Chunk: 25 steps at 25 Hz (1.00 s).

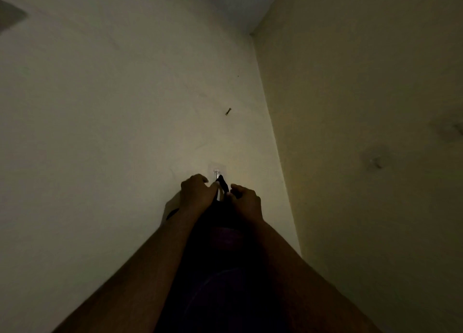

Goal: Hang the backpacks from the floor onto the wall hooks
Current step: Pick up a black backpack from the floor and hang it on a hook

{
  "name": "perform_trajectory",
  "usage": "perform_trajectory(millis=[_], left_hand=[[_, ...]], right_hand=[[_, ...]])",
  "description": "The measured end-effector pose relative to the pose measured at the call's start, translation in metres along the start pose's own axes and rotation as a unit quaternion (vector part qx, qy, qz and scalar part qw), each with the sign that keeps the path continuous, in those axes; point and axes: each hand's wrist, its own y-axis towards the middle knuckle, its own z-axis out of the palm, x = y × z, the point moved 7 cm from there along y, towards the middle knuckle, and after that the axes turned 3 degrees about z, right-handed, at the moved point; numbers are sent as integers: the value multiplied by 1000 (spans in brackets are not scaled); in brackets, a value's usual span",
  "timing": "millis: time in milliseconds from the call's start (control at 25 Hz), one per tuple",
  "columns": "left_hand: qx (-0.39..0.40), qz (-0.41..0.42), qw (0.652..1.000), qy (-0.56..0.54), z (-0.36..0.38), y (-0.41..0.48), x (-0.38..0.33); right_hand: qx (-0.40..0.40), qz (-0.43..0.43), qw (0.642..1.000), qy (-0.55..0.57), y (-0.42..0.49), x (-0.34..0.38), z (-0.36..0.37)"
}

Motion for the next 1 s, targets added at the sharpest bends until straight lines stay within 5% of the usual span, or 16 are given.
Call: perform_trajectory(millis=[240,440,720,1000], left_hand=[[30,-55,990,-123,-45,-89,-28],[70,-162,933,-312,-73,-197,-33],[175,-279,872,-362,-104,-348,-34],[283,-376,799,-376,-175,-543,-59]], right_hand=[[-24,89,992,88,-92,7,-47],[-10,189,962,196,-193,5,-81],[47,303,929,207,-348,13,-121],[-29,432,887,159,-568,49,-177]])
